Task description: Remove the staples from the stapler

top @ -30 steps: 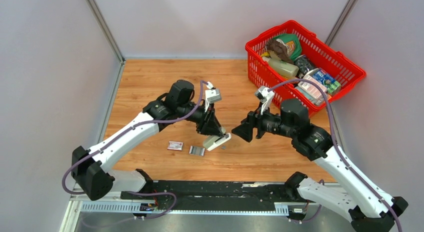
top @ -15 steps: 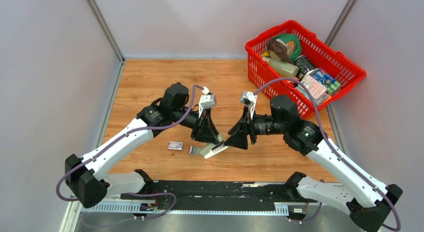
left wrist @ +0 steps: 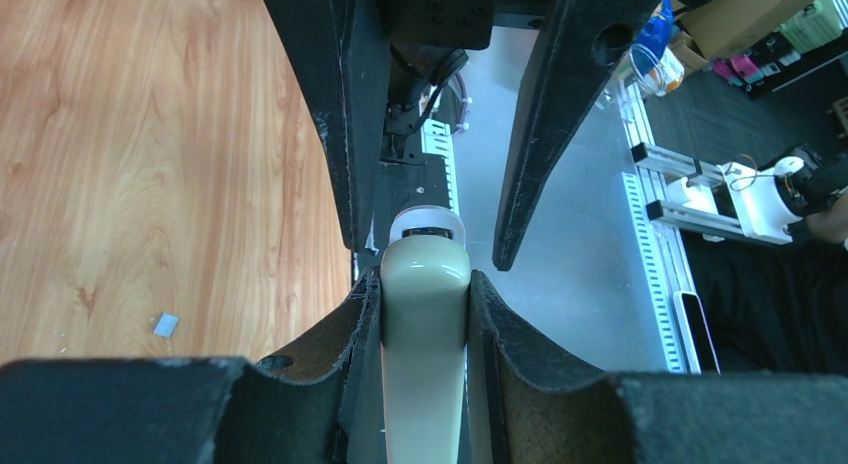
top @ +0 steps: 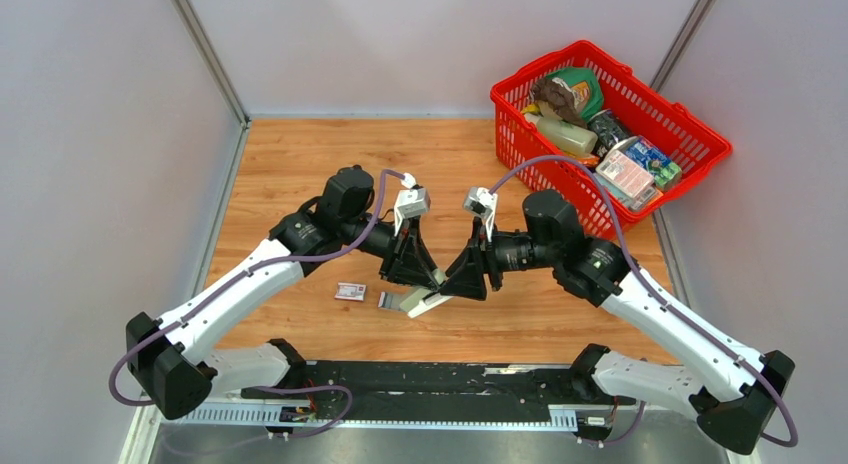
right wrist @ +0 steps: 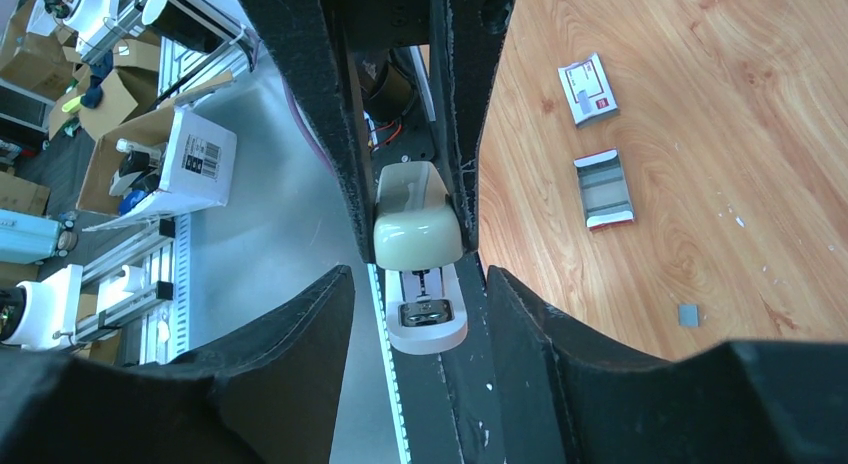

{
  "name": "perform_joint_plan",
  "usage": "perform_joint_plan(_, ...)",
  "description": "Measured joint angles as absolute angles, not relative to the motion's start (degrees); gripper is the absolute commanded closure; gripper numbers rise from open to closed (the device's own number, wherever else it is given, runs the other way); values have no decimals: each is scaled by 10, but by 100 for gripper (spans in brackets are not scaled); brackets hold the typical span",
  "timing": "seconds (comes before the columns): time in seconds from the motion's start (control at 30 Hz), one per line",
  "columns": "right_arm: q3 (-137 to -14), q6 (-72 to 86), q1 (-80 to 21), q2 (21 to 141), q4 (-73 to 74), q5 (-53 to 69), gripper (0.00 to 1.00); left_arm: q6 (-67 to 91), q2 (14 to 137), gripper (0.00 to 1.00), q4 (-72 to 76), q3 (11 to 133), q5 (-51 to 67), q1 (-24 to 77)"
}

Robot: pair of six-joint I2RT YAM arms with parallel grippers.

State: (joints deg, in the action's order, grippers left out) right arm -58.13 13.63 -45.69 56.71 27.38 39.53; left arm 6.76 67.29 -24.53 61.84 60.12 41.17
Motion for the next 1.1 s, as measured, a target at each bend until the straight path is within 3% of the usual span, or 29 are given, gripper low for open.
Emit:
perform_joint_plan(0.5,-581,137,-472,570,262,402,68,95,657,100,-209,606,621,412)
perform_joint_plan(0.77,-576,137,-483,569,249,406,99,118,653,100,-198,602,628,412)
perform_joint_plan(1.1,-506,158,-499,515,167,388,100,137,628,100,-192,593,591,423)
